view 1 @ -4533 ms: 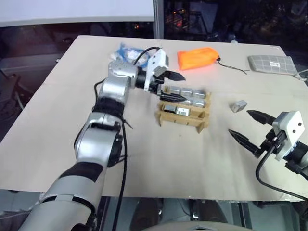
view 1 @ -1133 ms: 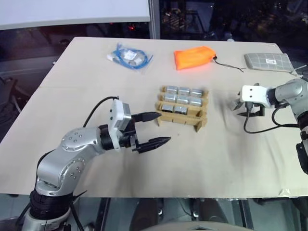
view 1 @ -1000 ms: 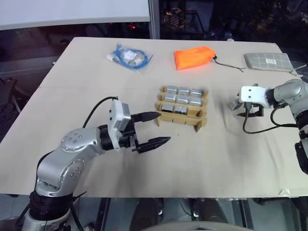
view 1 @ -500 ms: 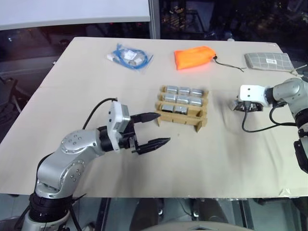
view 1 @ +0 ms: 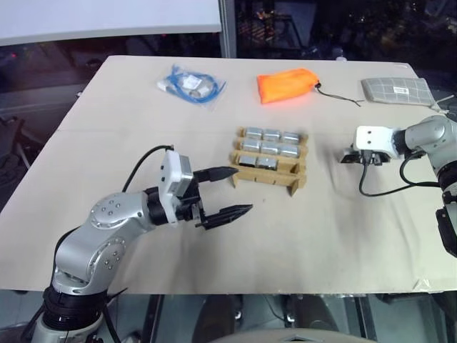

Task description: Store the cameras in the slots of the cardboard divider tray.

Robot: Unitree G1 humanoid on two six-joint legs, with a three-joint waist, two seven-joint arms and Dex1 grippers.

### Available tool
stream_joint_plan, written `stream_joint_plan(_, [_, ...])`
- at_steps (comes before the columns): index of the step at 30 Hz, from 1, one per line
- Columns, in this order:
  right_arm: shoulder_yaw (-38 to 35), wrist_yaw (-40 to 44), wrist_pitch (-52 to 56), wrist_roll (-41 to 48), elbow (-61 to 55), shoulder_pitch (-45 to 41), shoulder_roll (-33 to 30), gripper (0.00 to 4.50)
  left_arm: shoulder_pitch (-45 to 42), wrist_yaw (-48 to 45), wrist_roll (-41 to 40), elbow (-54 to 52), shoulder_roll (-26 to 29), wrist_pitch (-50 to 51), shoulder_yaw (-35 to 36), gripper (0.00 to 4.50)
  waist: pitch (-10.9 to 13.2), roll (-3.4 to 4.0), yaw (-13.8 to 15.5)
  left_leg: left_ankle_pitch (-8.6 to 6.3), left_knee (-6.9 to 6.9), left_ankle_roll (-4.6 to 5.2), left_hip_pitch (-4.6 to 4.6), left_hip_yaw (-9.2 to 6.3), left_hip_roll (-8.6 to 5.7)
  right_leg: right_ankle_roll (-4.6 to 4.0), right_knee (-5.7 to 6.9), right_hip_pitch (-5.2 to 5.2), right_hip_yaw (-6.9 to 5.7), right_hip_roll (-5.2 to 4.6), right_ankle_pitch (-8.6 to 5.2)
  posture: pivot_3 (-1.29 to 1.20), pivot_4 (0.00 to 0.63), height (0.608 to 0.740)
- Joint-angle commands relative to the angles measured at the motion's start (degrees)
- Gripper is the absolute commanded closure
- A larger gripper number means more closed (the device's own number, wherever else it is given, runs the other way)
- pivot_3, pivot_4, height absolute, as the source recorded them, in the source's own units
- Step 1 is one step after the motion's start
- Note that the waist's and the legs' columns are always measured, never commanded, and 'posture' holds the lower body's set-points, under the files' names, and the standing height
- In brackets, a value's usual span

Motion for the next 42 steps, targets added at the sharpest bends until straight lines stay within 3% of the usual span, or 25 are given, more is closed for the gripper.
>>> stream_joint_plan(1, [-1.27, 1.19, -0.23, 0.87, -1.08, -0.07, -0.55, 2.46, -0.01, 0.01, -0.01, -1.47, 0.43, -0.92, -0.24, 0.0, 0.0, 0.0, 0.01, 0.0, -0.03, 0.0, 0.0, 0.0, -0.01, 0.0, -0.03, 0.0, 0.0, -0.01, 0.0, 0.0, 0.15, 0.74])
stream_joint_plan(2, [-1.36, 1.35, -0.2, 1.0, -1.17, 0.03, -0.61, 2.46, -0.09, 0.03, 0.0, -1.39, 0.4, -0.91, -0.29, 0.0, 0.0, 0.0, 0.01, 0.0, -0.05, 0.0, 0.0, 0.0, -0.01, 0.0, -0.05, 0.0, 0.0, -0.01, 0.0, 0.0, 0.15, 0.74])
stream_joint_plan(7, [-2.05, 2.57, 0.4, 2.1, -1.93, 0.69, -0.91, 3.83, -0.6, -0.06, -0.06, -1.17, 0.35, -0.86, -0.61, 0.0, -0.04, -0.07, -0.34, 0.0, -0.11, 0.0, 0.19, 0.0, 0.0, 0.01, -0.19, 0.19, -0.01, -0.01, 0.01, 0.0, 0.15, 0.74])
stream_joint_plan(14, [-3.45, 4.09, 1.62, 3.82, -3.72, 1.81, -1.41, 3.83, -1.61, -0.54, -0.02, -0.15, 0.5, -1.11, -1.09, 0.0, -0.02, -0.05, -0.73, -0.01, -0.34, 0.0, 0.66, 0.02, -0.05, 0.0, -0.32, 0.6, -0.03, -0.13, 0.0, 0.0, 0.15, 0.74])
stream_joint_plan(20, [-9.96, 10.69, 12.03, 13.68, -11.69, 3.28, -0.04, 3.83, -1.45, -0.54, 0.2, 0.05, 0.43, -1.58, -1.18, 0.0, 0.05, 0.03, -0.86, -0.01, -0.38, 0.01, 0.65, 0.02, -0.07, 0.0, -0.39, 0.6, -0.02, -0.22, 0.0, 0.0, 0.15, 0.74])
stream_joint_plan(27, [-13.98, 11.52, 41.67, 26.22, -49.66, 13.67, 1.78, 3.83, 3.88, -1.43, 2.85, 0.5, -0.29, -8.64, 1.7, 0.0, 0.06, 0.05, -0.94, -0.02, -0.53, 0.01, 0.63, -0.02, -0.04, 0.0, -0.41, 0.56, -0.05, -0.5, 0.0, 0.0, 0.15, 0.74])
stream_joint_plan(31, [-12.83, 9.28, 51.36, 29.1, -62.47, 17.2, 3.36, 3.83, 6.93, -2.5, 0.32, 0.68, 0.69, -9.24, 6.37, 0.0, 0.06, 0.06, -0.62, -0.16, -0.57, 0.22, 0.57, -0.07, -0.1, -0.01, -0.41, 0.48, -0.08, -0.66, 0.0, 0.0, 0.15, 0.74])
stream_joint_plan(35, [-10.89, 7.3, 54.26, 28.83, -65.24, 17.44, 4.76, 3.83, 9.89, -2.13, -2.78, 0.4, 1.42, -7.64, 11.03, 0.0, 0.06, 0.05, -0.65, -0.18, -0.59, 0.22, 0.56, -0.13, -0.12, -0.05, -0.45, 0.48, -0.02, -0.77, -0.02, 0.0, 0.15, 0.74])
stream_joint_plan(42, [-7.76, 7.03, 52.16, 27.16, -60.26, 15.66, 5.5, 3.83, 13.12, -0.4, -3.2, -1.16, 1.47, -7.8, 13.37, 0.0, 0.06, 0.05, -0.69, -0.19, -0.74, 0.2, 0.54, -0.18, -0.18, -0.23, -0.54, 0.47, -0.04, -0.86, -0.11, 0.0, 0.15, 0.74])
